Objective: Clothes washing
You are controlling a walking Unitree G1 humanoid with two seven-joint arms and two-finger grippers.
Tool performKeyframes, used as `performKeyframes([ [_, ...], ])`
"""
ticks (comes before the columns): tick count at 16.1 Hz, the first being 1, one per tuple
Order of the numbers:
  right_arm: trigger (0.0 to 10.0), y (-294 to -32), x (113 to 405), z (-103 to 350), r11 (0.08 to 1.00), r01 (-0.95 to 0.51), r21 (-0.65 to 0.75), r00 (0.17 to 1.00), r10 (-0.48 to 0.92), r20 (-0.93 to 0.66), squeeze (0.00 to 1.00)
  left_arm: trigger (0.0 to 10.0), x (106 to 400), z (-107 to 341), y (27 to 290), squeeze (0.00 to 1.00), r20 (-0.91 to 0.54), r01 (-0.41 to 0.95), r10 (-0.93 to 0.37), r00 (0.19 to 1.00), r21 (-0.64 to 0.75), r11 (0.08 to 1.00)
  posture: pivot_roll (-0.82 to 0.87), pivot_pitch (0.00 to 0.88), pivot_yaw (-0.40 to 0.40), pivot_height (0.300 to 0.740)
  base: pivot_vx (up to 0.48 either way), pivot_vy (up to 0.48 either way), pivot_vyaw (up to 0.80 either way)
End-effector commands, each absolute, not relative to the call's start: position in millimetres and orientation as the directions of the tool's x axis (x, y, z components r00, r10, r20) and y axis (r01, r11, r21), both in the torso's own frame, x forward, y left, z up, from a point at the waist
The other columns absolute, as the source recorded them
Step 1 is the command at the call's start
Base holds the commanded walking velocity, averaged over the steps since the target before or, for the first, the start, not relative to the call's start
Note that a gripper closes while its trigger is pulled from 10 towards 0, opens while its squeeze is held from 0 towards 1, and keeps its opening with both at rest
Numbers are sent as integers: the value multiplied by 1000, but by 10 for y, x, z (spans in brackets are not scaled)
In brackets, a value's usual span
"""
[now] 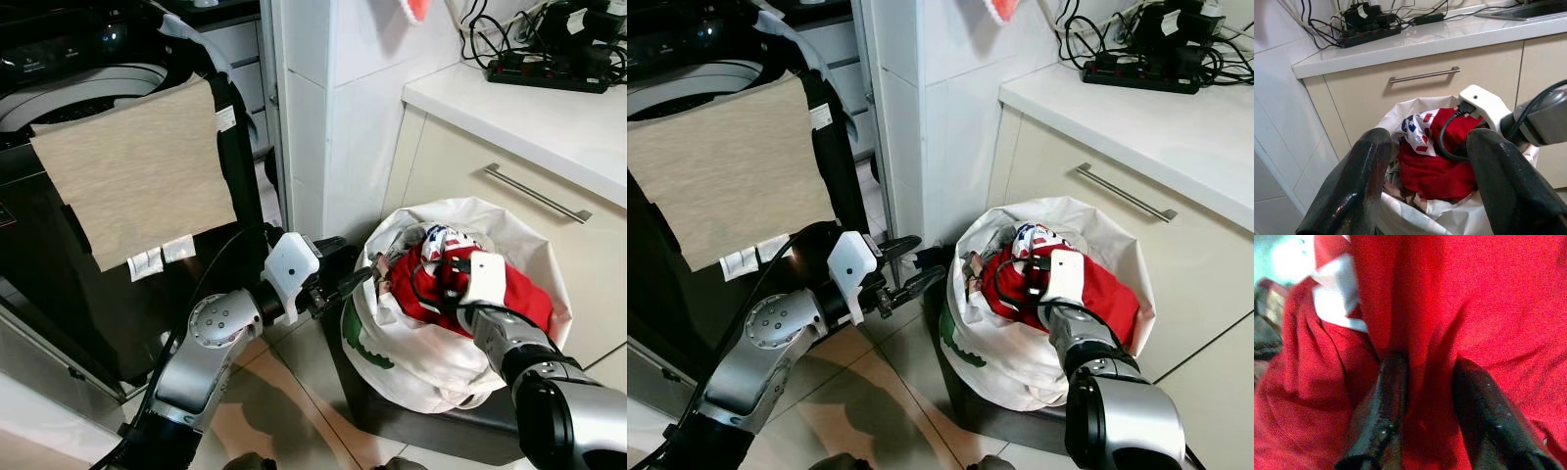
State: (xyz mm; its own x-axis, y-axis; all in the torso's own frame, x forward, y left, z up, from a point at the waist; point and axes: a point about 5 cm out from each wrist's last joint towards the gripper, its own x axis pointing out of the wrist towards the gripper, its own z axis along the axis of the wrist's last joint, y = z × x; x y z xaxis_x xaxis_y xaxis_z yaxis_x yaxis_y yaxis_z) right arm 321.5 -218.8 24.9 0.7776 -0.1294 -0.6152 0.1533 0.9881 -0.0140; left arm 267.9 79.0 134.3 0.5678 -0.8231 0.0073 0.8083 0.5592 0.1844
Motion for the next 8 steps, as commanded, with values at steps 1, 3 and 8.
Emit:
performKeyframes([
  [1, 0, -2131, 3347, 397, 991, 129, -16, 819, -116, -561, 0, 10000, 2715, 1371, 789, 0, 10, 799, -817, 577, 202, 566, -108, 0, 9, 724, 0, 0, 0],
  [3, 0, -2089, 3430, 498, 994, 112, -16, 850, -104, -517, 0, 10000, 2722, 1368, 786, 0, 12, 798, -815, 579, 199, 569, -114, 0, 11, 724, 0, 0, 0],
  [8, 0, -1998, 3840, 1206, 998, 56, -4, 966, -55, -252, 0, 10000, 2752, 1377, 774, 0, 18, 795, -814, 580, 204, 571, -127, 0, 13, 724, 0, 0, 0],
])
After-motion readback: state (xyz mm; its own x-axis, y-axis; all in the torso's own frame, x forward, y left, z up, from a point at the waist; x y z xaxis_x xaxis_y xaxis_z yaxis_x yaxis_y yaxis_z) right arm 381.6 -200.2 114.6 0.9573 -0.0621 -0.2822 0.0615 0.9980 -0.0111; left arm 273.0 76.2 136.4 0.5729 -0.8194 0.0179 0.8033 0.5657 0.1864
